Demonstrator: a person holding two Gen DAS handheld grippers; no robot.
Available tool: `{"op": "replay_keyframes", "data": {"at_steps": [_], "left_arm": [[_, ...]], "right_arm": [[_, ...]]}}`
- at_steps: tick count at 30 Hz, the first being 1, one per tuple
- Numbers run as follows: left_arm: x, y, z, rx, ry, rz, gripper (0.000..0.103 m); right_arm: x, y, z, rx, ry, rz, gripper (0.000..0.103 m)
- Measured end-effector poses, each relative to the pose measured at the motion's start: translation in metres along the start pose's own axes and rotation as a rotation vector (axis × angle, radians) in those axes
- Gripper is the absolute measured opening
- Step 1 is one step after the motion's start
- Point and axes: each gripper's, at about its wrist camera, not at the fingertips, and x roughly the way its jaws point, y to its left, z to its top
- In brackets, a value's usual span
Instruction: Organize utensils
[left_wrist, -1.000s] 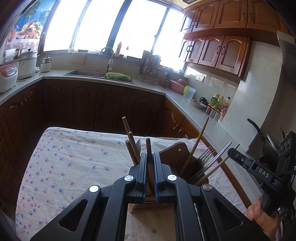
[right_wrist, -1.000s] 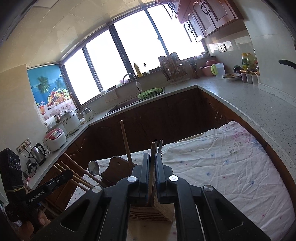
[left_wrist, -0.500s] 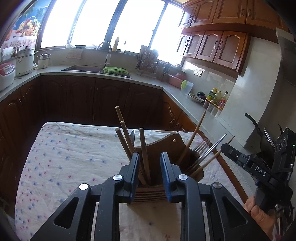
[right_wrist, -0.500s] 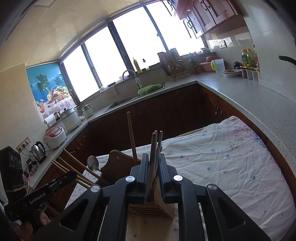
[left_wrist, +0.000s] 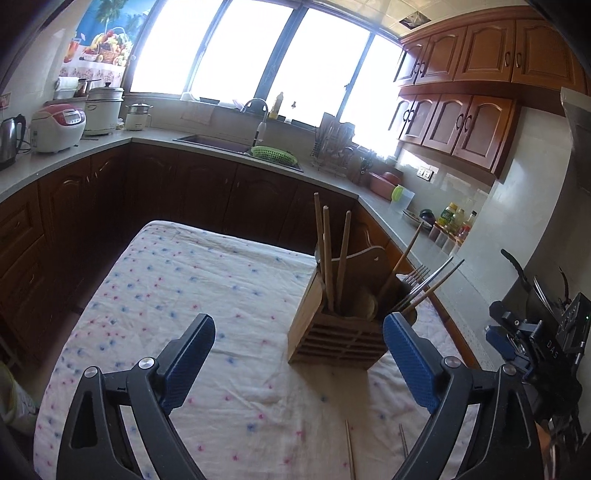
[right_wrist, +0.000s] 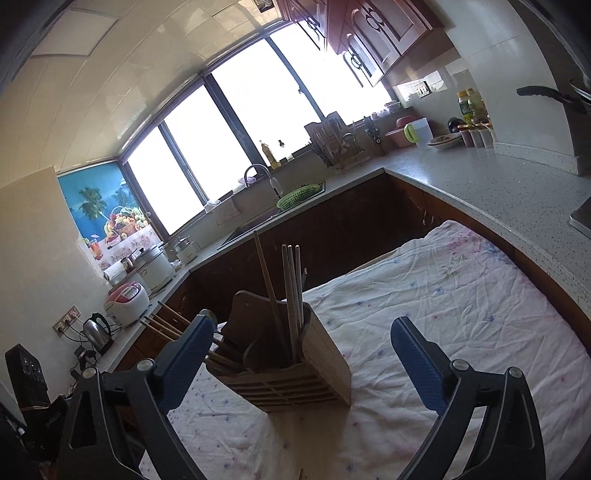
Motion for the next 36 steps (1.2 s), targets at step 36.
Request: {"op": "replay_keyframes", "data": {"at_steps": [36], "left_arm": [[-0.159,-0.01,-0.116,0.146,-0.156,0.194,0.102]], "right_arm": [[-0.155,0.069,-0.113,-0.327,-0.206,-0.112,0.103]]}}
